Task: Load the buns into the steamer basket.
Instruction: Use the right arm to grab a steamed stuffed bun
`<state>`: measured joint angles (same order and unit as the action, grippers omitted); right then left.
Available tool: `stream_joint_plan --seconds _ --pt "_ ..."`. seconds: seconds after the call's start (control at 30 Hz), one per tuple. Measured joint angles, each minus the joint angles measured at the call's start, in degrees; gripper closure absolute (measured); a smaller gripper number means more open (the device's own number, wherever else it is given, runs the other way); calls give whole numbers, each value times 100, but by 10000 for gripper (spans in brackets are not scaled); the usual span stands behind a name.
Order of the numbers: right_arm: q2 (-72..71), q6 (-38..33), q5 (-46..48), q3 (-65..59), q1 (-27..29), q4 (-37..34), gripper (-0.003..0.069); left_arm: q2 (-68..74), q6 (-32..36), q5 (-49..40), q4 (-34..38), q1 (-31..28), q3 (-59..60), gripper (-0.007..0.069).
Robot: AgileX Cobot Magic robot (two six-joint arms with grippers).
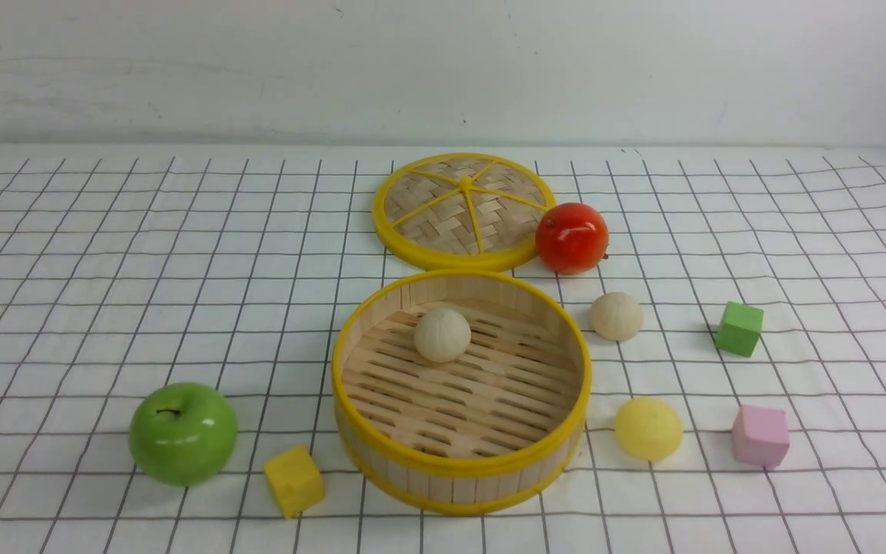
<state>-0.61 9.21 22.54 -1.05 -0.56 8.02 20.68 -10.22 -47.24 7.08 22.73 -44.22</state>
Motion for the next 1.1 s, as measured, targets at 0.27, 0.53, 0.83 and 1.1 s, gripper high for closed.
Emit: stream_joint_plan --seconds 0.27,0.53,0.83,1.1 --pt "0 0 0 0 0 0 418 0 0 0 0 0 0 638" --pt "0 0 0 0 0 0 418 0 31 715 -41 0 210 638" --pt "0 0 0 0 0 0 418 -395 125 3731 -193 -959 2215 638" --pt "0 0 0 0 0 0 418 -1431 125 4122 -274 -2200 3829 638"
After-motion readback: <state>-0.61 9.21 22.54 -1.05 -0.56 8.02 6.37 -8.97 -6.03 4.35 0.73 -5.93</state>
